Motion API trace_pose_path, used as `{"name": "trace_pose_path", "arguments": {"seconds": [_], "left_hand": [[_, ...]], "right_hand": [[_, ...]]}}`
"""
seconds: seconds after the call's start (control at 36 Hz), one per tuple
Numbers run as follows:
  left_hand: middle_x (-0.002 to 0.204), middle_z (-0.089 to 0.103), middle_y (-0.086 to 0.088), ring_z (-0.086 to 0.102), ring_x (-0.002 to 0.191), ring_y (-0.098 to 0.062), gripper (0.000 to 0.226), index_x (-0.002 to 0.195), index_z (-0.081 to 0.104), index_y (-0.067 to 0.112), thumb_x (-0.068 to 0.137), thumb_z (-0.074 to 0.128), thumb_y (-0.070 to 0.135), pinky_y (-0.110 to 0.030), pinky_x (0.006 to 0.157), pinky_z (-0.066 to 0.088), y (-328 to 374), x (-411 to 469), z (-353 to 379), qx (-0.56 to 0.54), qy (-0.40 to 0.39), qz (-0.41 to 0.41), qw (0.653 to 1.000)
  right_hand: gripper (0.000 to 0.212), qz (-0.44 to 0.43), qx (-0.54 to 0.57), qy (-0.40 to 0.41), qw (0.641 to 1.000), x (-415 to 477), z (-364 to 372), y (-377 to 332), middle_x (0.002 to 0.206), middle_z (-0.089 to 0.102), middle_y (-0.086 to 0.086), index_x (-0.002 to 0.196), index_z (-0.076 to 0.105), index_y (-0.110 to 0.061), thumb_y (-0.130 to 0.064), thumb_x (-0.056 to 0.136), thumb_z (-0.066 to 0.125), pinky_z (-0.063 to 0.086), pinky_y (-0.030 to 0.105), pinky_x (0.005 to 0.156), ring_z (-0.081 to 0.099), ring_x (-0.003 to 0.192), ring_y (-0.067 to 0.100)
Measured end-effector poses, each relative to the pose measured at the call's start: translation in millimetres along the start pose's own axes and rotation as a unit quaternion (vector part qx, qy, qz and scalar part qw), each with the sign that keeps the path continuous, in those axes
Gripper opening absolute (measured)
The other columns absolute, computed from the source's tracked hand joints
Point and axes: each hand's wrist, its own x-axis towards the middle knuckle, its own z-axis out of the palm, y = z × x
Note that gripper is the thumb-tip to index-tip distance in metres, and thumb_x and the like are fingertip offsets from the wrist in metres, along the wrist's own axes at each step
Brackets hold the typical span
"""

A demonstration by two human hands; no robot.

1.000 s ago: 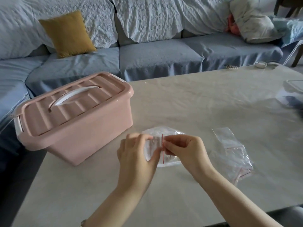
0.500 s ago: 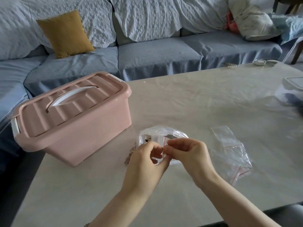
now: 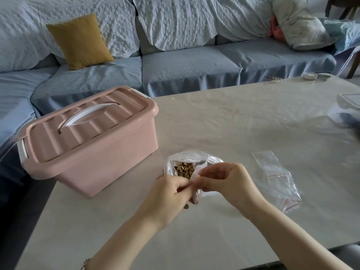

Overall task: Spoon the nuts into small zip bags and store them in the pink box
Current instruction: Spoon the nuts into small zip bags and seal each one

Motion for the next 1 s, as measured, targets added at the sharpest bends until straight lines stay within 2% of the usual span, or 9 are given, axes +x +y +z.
{"name": "trace_pose_path", "arguments": {"seconds": [0.14,0.19,0.28,0.42,0.56,0.64,0.75,0.83,1.0], "left_hand": [[0.052,0.052,0.008,0.048,0.051,-0.005,0.035,0.056,0.059,0.017,0.091,0.057,0.02,-0.012,0.051,0.036,1,-4,-5,-0.006,-0.025,-0.002,1.0],[0.053,0.049,0.003,0.042,0.05,-0.006,0.031,0.054,0.058,0.02,0.085,0.058,0.023,-0.013,0.048,0.033,2,-4,-4,-0.086,-0.033,-0.003,0.996],[0.055,0.047,-0.003,0.04,0.05,-0.01,0.024,0.053,0.058,0.02,0.076,0.054,0.023,-0.017,0.048,0.033,2,-5,-2,-0.21,-0.028,-0.008,0.977],[0.05,0.046,0.0,0.039,0.047,-0.01,0.025,0.047,0.054,0.017,0.073,0.053,0.019,-0.018,0.046,0.032,4,-9,3,-0.303,0.002,-0.029,0.952],[0.045,0.039,0.005,0.032,0.047,-0.013,0.029,0.05,0.043,0.01,0.071,0.053,0.028,-0.024,0.046,0.027,-10,-3,-2,0.05,0.17,-0.01,0.984],[0.049,0.042,0.0,0.032,0.048,-0.014,0.032,0.053,0.034,0.015,0.076,0.047,0.033,-0.024,0.044,0.022,-18,-7,2,0.294,0.223,0.042,0.929],[0.088,0.051,0.03,0.046,0.084,0.008,0.013,0.076,0.047,0.038,0.072,0.054,0.048,-0.008,0.07,0.035,-23,-9,-2,0.236,0.144,0.15,0.949],[0.132,0.03,0.037,0.02,0.131,0.011,0.082,0.132,0.036,0.032,0.061,0.06,0.064,-0.01,0.106,0.016,-36,-6,-7,0.262,0.068,0.203,0.941],[0.132,0.048,0.016,0.026,0.128,0.004,0.094,0.134,0.037,0.021,0.054,0.057,0.068,-0.018,0.108,0.013,-33,-3,1,0.342,0.07,0.246,0.904]], "right_hand": [[0.016,0.015,0.031,-0.068,0.997,-1,1,5,0.06,0.067,0.002,0.069,0.069,-0.01,0.003,0.077,0.068,0.051,0.015,0.059,0.062,0.055,0.008],[0.002,0.032,0.096,-0.112,0.989,0,0,7,0.069,0.066,0.01,0.075,0.069,-0.006,-0.005,0.076,0.067,0.054,0.02,0.065,0.062,0.064,0.017],[0.019,0.044,0.162,-0.174,0.97,3,-2,8,0.081,0.061,0.02,0.088,0.065,0.002,-0.012,0.075,0.063,0.055,0.029,0.073,0.056,0.076,0.03],[0.008,0.062,0.189,-0.176,0.964,2,-2,4,0.068,0.064,0.008,0.081,0.064,0.0,-0.005,0.076,0.06,0.054,0.023,0.064,0.059,0.059,0.014],[0.028,-0.031,-0.196,0.019,0.98,2,4,13,0.053,0.06,-0.015,0.063,0.064,-0.03,-0.004,0.075,0.068,0.044,0.016,0.056,0.05,0.05,-0.002],[0.028,-0.088,-0.29,0.064,0.951,-2,11,17,0.056,0.057,-0.009,0.063,0.052,-0.029,-0.006,0.073,0.062,0.04,0.02,0.051,0.046,0.05,0.004],[0.028,-0.098,-0.3,0.044,0.948,1,6,16,0.055,0.055,-0.007,0.057,0.051,-0.023,-0.003,0.07,0.064,0.038,0.016,0.051,0.048,0.054,0.006],[0.029,-0.053,-0.246,-0.023,0.967,1,4,14,0.06,0.063,-0.005,0.057,0.056,-0.024,-0.001,0.07,0.068,0.048,0.024,0.061,0.06,0.059,0.011],[0.033,-0.074,-0.224,-0.063,0.97,-7,12,12,0.062,0.066,-0.016,0.061,0.063,-0.032,-0.002,0.074,0.068,0.047,0.011,0.062,0.06,0.06,-0.002]]}}
